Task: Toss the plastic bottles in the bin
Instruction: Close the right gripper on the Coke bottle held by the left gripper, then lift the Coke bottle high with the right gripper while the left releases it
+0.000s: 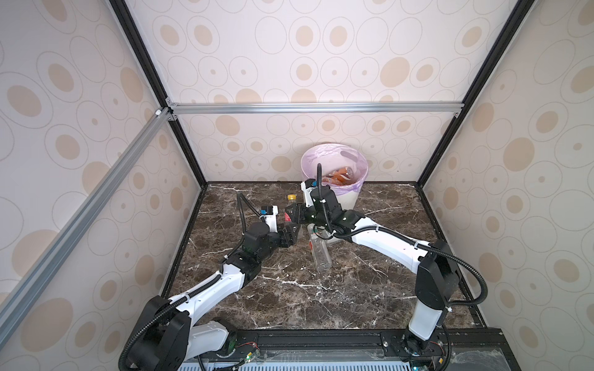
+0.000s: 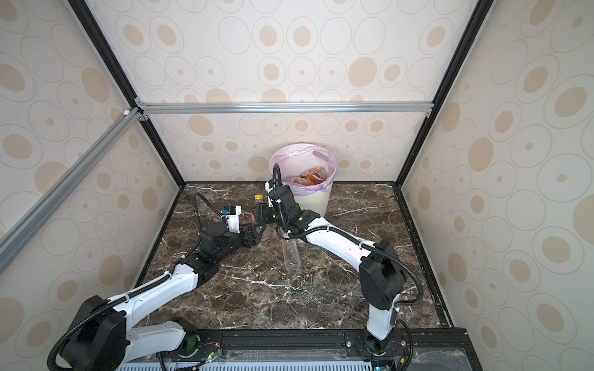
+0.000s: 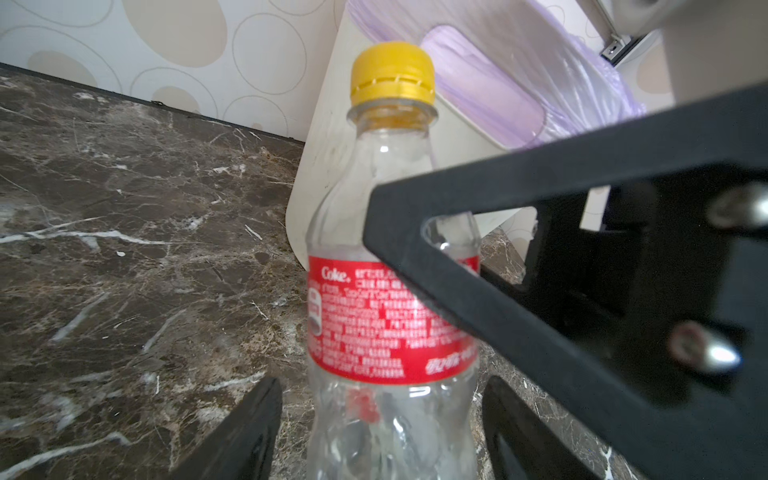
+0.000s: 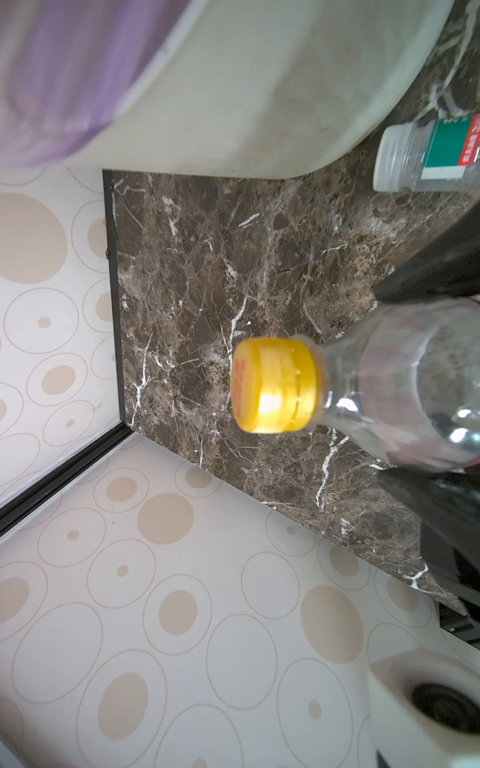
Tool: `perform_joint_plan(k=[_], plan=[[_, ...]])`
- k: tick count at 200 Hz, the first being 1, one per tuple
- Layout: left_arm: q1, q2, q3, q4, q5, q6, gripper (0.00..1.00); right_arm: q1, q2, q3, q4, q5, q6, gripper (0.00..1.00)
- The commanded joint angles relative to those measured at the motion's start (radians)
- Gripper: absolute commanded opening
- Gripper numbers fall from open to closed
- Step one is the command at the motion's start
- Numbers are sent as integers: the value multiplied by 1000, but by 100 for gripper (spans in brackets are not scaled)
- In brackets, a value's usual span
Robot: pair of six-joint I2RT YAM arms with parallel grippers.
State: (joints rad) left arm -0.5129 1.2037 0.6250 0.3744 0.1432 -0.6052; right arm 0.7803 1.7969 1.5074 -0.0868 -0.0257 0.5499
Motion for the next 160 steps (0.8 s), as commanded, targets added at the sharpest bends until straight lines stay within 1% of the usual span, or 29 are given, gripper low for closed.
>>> perform_joint_plan(k=[1, 13, 45, 77, 111, 142, 160], plan=[[-9, -31, 38, -28, -29, 16, 80, -18, -46, 35, -10, 19, -23, 36], [-7, -36, 40, -46, -38, 17, 83, -27, -58, 34, -13, 19, -29, 36], [-9, -63, 53, -87, -72, 28, 99, -41, -96, 33, -25, 30, -56, 36], [-8, -78, 89, -170, -102, 41, 99, -54, -138, 29, -31, 43, -84, 36], [-8, -81, 143, -223, -162, 72, 99, -58, -181, 52, -53, 92, -167, 36], [-8, -16, 251, -336, -211, 120, 99, -67, -236, 87, -54, 161, -264, 37], [-7, 26, 314, -398, -209, 150, 99, -77, -276, 112, -37, 217, -323, 38]])
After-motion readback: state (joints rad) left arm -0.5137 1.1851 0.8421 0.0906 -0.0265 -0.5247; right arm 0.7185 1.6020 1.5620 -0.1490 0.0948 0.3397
